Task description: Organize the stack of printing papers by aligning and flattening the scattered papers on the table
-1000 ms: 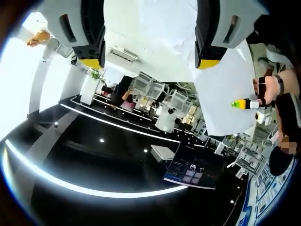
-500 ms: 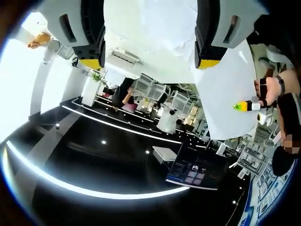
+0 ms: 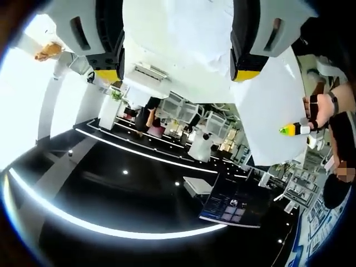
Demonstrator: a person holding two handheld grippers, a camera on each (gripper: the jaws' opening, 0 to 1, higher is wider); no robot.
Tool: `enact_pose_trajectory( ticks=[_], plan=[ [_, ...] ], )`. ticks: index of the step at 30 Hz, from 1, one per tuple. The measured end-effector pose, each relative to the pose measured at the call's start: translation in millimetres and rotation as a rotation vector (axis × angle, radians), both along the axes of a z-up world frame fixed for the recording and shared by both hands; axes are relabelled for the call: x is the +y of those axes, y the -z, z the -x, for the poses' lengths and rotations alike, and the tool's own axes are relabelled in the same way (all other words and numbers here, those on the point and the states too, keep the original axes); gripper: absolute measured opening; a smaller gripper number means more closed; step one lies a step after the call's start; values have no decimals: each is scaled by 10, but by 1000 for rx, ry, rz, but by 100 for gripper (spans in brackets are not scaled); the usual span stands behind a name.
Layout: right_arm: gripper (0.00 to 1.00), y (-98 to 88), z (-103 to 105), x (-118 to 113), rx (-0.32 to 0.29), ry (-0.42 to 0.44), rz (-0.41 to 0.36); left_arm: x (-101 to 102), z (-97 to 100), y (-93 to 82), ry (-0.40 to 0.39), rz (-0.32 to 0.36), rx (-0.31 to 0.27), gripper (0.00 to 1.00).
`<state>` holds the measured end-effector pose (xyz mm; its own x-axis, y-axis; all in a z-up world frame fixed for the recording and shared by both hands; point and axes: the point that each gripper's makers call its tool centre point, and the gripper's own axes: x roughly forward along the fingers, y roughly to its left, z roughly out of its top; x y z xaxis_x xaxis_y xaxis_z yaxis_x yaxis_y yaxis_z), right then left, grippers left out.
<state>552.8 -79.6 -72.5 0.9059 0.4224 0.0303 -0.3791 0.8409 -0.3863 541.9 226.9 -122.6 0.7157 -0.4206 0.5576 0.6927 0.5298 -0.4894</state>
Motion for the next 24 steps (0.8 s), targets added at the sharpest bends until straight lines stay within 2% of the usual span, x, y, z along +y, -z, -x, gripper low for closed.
enact_pose_trajectory(
  ticks=[24],
  plan=[
    [73, 135, -70, -179, 26, 56, 17, 33, -14, 32, 19, 63, 20, 6]
  ],
)
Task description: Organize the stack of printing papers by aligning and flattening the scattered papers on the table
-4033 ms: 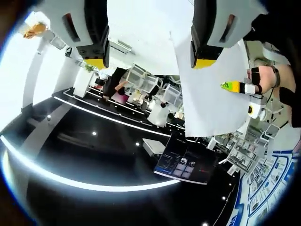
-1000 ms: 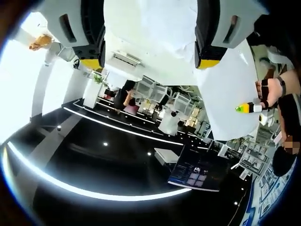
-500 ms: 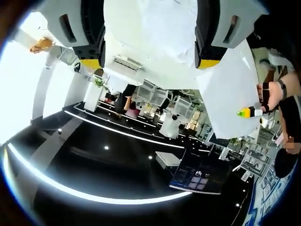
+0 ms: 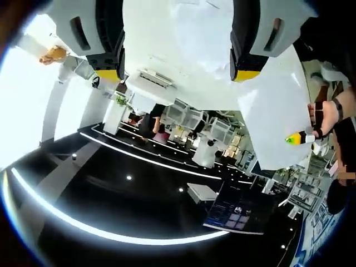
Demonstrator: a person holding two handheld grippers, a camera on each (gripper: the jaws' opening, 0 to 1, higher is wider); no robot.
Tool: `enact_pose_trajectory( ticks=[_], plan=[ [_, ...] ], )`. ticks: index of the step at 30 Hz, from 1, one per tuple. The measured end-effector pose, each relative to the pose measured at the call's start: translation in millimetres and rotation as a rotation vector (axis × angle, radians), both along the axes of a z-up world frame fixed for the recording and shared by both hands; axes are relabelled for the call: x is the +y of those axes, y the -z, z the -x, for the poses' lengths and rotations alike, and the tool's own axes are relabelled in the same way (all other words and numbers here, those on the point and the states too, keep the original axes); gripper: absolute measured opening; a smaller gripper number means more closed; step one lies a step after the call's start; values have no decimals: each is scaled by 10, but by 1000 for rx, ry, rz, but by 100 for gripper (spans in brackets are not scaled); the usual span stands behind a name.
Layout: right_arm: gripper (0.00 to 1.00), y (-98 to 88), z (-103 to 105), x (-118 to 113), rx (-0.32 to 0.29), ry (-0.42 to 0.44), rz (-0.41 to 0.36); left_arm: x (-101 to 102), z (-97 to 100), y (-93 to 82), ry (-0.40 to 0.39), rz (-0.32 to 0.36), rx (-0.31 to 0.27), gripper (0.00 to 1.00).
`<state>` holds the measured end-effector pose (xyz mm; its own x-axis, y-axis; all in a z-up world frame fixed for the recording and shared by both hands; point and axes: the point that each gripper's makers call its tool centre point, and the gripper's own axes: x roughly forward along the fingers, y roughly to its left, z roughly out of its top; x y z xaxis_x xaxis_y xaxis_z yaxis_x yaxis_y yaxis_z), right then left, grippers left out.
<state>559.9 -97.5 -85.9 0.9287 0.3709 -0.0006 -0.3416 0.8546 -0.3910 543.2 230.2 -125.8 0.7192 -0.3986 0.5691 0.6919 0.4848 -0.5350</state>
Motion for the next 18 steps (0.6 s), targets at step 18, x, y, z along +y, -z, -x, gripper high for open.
enact_pose_trajectory(
  ticks=[18],
  plan=[
    [73, 76, -30, -28, 16, 13, 0, 92, -116, 180, -14, 47, 48, 6]
  ],
)
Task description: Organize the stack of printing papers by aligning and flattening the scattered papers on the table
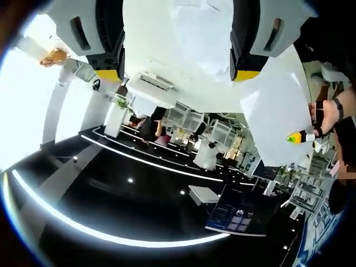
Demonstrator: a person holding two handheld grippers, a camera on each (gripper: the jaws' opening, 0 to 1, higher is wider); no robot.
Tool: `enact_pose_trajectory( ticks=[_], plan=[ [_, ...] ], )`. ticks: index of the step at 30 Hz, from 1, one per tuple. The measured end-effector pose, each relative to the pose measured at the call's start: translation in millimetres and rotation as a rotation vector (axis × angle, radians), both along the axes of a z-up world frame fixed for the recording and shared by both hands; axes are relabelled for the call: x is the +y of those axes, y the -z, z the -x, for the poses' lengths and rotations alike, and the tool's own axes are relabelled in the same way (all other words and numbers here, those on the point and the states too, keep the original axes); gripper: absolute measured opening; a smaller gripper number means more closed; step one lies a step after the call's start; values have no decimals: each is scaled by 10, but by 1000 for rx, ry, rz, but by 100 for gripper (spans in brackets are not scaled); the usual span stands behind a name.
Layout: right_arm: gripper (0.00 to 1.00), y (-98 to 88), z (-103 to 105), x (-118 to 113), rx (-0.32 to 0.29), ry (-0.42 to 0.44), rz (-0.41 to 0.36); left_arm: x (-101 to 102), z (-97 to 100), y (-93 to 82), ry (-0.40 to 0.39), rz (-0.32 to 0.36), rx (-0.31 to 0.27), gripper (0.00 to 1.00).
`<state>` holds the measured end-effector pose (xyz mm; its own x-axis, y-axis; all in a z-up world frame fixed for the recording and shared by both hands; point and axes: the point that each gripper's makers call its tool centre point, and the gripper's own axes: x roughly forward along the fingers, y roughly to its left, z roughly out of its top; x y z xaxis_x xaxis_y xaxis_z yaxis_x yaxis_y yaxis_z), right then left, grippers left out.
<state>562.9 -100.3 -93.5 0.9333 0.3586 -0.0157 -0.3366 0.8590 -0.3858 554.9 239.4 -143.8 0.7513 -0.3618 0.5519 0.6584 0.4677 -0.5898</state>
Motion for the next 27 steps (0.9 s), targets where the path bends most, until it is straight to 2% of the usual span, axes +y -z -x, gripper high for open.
enact_pose_trajectory(
  ticks=[5, 8, 14, 22, 27],
  plan=[
    [73, 13, -4, -7, 4, 2, 5, -9, -58, 99, 7, 5, 22, 6],
    [73, 23, -9, -11, 7, 5, 8, -32, -107, 183, -14, -40, 38, 6],
    [72, 49, -15, -31, 11, 14, 16, -23, -158, 316, -23, -53, 55, 6],
    [72, 91, -38, -46, 17, 15, 21, 90, -241, 487, -81, -69, 76, 6],
    [72, 116, -46, -44, 20, 17, 26, 123, -269, 560, -87, -60, 92, 6]
  ],
)
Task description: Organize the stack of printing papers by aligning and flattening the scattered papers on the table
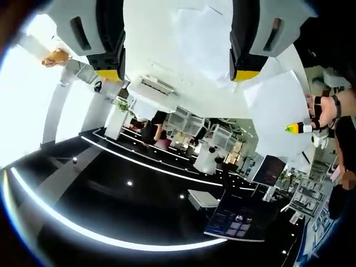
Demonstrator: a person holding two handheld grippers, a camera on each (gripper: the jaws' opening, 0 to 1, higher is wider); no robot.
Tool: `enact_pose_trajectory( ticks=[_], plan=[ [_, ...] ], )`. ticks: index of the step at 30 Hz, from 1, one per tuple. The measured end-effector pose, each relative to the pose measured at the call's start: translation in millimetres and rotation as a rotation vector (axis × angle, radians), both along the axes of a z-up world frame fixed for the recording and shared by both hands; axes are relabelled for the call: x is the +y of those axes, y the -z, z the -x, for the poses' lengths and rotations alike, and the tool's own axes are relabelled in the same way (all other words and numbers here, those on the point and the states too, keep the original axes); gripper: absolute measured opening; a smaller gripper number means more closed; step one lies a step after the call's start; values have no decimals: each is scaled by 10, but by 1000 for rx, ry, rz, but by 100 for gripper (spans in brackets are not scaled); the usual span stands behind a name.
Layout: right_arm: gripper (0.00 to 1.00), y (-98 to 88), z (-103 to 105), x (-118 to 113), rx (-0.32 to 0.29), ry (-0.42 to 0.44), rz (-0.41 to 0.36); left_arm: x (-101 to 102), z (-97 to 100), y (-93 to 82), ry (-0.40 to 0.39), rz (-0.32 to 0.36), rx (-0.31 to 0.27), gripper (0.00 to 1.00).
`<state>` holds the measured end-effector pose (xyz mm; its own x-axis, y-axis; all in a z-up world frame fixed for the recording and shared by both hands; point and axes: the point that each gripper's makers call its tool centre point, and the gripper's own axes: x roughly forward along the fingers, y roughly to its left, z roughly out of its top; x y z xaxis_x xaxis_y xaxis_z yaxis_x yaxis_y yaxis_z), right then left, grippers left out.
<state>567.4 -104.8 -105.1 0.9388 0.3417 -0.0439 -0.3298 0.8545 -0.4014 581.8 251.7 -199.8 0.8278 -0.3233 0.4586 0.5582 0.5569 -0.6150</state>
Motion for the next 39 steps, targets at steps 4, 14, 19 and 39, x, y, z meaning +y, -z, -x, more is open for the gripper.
enact_pose_trajectory(
  ticks=[4, 14, 19, 39],
  plan=[
    [72, 26, -14, 3, 4, 0, 1, 15, -12, 38, -3, 1, 8, 6],
    [72, 231, -113, -30, 52, 8, 4, 22, -6, 60, -23, -3, 11, 6],
    [72, 302, -138, -36, 72, 1, -1, 11, 0, 80, -23, 5, 17, 6],
    [72, 582, -277, -76, 140, 14, 6, 13, -9, 136, -22, 8, 35, 6]
  ],
)
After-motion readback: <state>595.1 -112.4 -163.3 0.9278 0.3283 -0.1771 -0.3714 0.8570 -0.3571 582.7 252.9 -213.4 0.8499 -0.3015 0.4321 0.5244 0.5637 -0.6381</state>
